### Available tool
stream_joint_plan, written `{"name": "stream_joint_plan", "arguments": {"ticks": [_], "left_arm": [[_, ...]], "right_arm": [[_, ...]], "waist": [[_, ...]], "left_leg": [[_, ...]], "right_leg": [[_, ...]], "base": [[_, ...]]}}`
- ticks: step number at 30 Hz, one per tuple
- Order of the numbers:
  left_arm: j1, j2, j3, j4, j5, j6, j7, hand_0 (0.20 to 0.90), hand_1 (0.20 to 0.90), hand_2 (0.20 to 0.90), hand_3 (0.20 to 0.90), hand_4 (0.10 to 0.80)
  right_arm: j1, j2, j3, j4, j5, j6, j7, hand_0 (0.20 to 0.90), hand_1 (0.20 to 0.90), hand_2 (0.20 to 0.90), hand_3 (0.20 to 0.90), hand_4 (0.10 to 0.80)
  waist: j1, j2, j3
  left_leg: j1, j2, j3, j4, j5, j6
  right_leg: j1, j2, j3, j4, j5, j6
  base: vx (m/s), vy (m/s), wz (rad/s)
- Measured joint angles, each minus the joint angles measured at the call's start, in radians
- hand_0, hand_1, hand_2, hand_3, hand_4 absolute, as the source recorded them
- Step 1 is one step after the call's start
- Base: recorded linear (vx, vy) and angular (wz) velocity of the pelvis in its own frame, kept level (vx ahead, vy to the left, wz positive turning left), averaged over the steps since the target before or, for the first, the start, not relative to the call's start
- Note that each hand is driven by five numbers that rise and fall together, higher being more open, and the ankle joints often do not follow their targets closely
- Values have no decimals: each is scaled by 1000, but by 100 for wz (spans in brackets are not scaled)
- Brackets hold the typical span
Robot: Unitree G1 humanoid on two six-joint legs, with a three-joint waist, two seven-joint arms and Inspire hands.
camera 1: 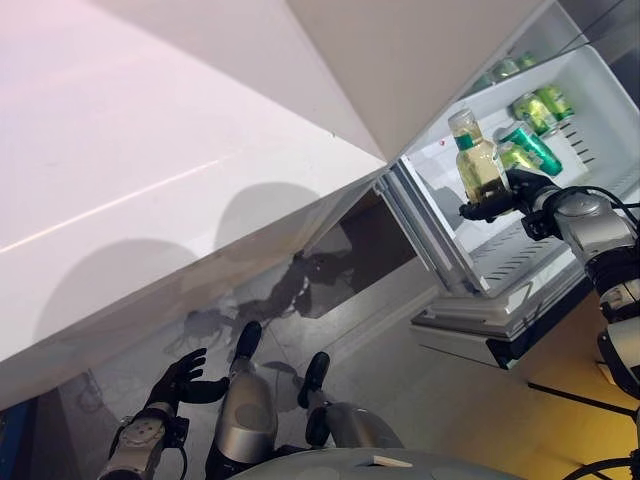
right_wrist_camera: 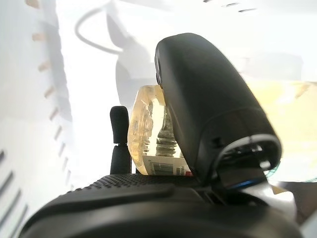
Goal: Put drinks into fridge and close the fridge
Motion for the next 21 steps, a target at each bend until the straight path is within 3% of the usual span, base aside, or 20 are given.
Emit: {"name": "stream_joint_plan", "arguments": {"ticks": [21], "left_arm": [[-55, 35, -4, -93, -80, 94, 3, 900, 900, 900, 900, 800]], "right_arm": [[-107, 60, 25, 254, -295, 53, 287, 300, 300, 300, 200, 100]], "waist": [[26, 5, 31]], "left_leg": [[-31, -1, -14, 7, 0, -1]], "right_leg": [[-20, -1, -24, 0, 0, 0]], "base": [[-1, 5, 1]]}}
